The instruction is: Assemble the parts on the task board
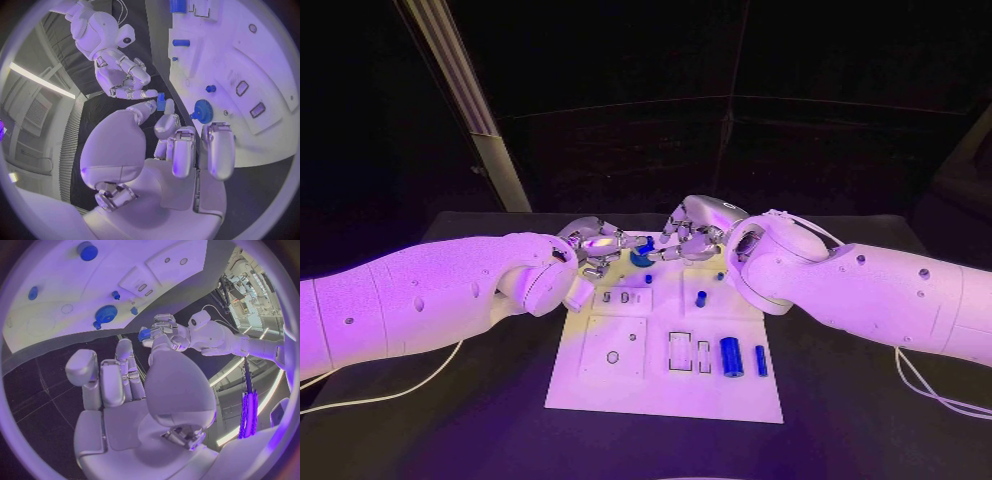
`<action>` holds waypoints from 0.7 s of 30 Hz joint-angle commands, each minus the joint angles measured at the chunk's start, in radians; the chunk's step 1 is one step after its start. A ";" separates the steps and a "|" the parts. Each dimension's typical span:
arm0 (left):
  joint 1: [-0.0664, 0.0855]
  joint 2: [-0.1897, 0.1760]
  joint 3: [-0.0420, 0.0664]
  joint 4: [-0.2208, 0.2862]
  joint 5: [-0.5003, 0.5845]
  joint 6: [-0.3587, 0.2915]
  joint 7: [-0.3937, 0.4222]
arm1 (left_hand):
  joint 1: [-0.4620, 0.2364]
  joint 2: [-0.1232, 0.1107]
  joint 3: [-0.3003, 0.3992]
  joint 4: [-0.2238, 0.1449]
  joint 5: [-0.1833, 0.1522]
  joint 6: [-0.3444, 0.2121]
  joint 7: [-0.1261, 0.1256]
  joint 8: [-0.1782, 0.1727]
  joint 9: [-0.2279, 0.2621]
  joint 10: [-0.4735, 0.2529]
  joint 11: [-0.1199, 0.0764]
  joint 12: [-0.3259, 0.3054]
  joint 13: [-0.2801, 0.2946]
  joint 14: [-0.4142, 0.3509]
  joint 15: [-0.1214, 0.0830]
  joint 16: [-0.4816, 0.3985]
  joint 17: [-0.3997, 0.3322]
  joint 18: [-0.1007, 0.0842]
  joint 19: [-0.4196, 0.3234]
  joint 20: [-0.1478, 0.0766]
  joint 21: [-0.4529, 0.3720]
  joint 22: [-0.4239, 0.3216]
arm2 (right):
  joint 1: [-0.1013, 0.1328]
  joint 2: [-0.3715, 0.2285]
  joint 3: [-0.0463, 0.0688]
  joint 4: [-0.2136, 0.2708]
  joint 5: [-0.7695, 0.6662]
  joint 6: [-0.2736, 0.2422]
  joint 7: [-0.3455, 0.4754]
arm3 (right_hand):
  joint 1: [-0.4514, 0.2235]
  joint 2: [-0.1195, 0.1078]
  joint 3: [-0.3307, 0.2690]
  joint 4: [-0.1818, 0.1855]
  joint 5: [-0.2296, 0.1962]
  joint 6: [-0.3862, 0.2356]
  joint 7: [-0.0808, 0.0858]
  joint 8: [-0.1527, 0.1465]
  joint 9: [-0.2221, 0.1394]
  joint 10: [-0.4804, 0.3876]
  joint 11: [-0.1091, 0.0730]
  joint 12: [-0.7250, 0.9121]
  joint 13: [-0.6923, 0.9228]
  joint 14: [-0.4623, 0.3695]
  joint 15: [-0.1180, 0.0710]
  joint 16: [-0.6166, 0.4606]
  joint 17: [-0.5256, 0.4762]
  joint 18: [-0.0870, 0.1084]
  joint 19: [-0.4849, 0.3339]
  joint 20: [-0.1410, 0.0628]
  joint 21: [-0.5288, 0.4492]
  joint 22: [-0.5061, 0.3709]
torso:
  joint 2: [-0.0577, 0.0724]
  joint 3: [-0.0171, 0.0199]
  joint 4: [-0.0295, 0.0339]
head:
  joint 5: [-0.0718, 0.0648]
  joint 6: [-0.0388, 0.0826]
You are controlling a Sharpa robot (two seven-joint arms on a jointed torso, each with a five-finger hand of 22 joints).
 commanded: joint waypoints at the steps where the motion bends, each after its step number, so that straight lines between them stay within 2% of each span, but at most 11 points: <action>1: 0.001 0.001 0.001 0.003 0.015 -0.007 0.027 | -0.004 0.009 0.099 -0.104 0.004 0.010 -0.001 -0.005 -0.003 -0.002 0.003 0.004 -0.001 0.104 0.007 0.003 0.263 0.002 0.031 0.004 0.001 0.088 | -0.003 0.008 0.000 0.000 -0.094 -0.002 -0.093 | -0.044 0.000 -0.013 0.002 -0.001 0.029 -0.015 0.032 0.012 0.052 -0.011 0.069 0.086 0.032 -0.015 0.004 0.008 -0.018 0.019 -0.009 0.021 0.033 | 0.000 -0.0002 0.0004 | 0.001 0.001; 4: 0.001 0.001 0.001 0.004 0.015 -0.006 0.026 | -0.004 0.009 0.099 -0.105 0.005 0.012 -0.001 -0.006 -0.005 -0.003 0.002 0.003 -0.002 0.104 0.007 0.003 0.263 0.002 0.031 0.004 0.000 0.087 | -0.007 0.017 0.000 -0.002 -0.127 0.004 -0.124 | -0.088 -0.004 -0.014 0.004 -0.005 0.038 -0.024 0.056 0.021 0.084 -0.019 0.114 0.144 0.037 -0.023 0.011 0.022 -0.025 0.035 -0.017 0.041 0.066 | 0.000 0.0001 -0.0006 | 0.003 0.002; 8: 0.001 0.001 0.001 0.004 0.015 -0.005 0.025 | -0.003 0.010 0.100 -0.106 0.005 0.015 -0.002 -0.007 -0.007 -0.003 0.002 0.002 -0.002 0.104 0.006 0.003 0.263 0.003 0.030 0.004 0.000 0.086 | -0.011 0.033 0.000 -0.007 -0.161 0.016 -0.149 | -0.108 -0.008 -0.007 0.005 -0.009 0.041 -0.030 0.075 0.028 0.105 -0.025 0.141 0.183 0.042 -0.028 0.022 0.039 -0.030 0.047 -0.022 0.057 0.092 | 0.000 0.0001 -0.0013 | 0.003 0.001; 15: 0.001 0.004 0.001 0.004 0.015 -0.003 0.024 | -0.002 0.011 0.103 -0.110 0.006 0.019 -0.003 -0.008 -0.010 -0.004 0.001 0.002 -0.003 0.104 0.006 0.003 0.263 0.003 0.030 0.004 -0.001 0.086 | -0.019 0.060 0.000 -0.019 -0.189 0.033 -0.165 | -0.115 -0.008 -0.002 0.005 -0.010 0.042 -0.032 0.084 0.031 0.114 -0.027 0.153 0.201 0.044 -0.030 0.027 0.046 -0.032 0.053 -0.024 0.065 0.105 | -0.001 0.0005 0.0001 | 0.006 0.000; 21: 0.001 0.005 0.001 0.003 0.016 0.001 0.020 | -0.002 0.011 0.104 -0.112 0.007 0.021 -0.004 -0.008 -0.012 -0.004 0.001 0.002 -0.003 0.104 0.005 0.003 0.263 0.003 0.030 0.004 -0.001 0.086 | -0.022 0.073 0.000 -0.023 -0.196 0.040 -0.171 | -0.123 -0.006 0.002 0.005 -0.011 0.043 -0.035 0.093 0.034 0.122 -0.029 0.164 0.217 0.046 -0.032 0.033 0.056 -0.034 0.058 -0.026 0.072 0.118 | 0.000 0.0005 -0.0015 | 0.009 0.001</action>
